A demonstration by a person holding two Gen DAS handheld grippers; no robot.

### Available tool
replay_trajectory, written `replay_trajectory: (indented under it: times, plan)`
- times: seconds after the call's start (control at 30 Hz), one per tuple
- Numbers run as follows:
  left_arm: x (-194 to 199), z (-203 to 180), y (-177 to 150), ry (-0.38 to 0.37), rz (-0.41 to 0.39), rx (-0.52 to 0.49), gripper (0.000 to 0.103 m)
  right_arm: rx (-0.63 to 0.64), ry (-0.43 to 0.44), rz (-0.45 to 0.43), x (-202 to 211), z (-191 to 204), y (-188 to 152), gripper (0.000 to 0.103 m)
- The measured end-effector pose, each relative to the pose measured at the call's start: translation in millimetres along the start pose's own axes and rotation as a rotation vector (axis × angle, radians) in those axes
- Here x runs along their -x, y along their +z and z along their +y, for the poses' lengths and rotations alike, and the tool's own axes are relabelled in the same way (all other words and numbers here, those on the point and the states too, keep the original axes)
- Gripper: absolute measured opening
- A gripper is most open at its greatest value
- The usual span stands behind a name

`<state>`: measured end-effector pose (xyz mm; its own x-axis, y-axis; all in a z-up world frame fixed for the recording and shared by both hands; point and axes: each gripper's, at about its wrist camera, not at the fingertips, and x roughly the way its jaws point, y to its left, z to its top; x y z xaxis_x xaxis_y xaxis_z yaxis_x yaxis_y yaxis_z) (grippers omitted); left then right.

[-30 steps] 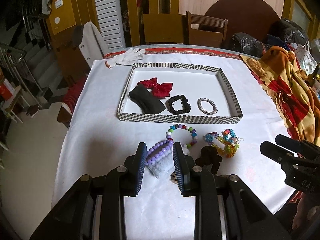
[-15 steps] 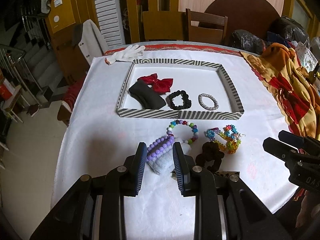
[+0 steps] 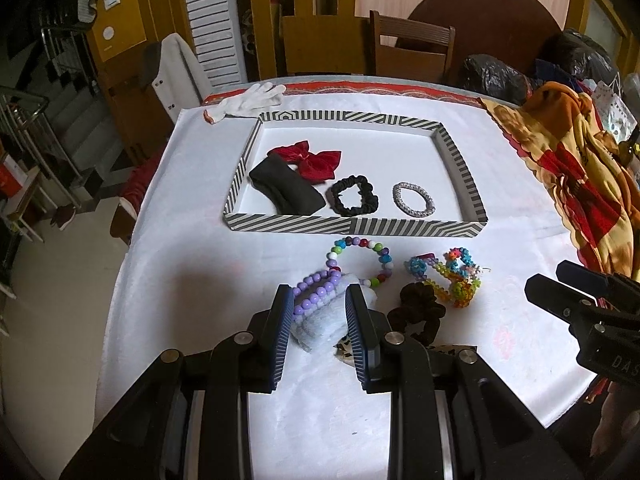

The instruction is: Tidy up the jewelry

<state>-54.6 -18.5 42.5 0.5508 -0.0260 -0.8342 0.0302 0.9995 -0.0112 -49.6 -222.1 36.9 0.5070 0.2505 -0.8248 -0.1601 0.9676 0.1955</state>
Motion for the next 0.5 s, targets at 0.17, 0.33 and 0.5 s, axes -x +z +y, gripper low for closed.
replay_trajectory:
  times: [0.17,0.33,0.5]
  plan:
    - [-3.3,-0.7,0.4,-0.001,0.007,-0.001,0.008,-0.010,0.001,0.006,-2.6,-2.9,0.2,0.069]
    - [-7.7,-0.6,0.7,-0.002,0.017,-0.001,0.008,-0.011,-0.003,0.012,-5.4,-3.9,1.0,0.069]
    - [-10.0,-1.5,1.7,-0.004,0.021,-0.002,0.008,-0.013,-0.004,0.018,-8.6,-4.8,2.4,0.069]
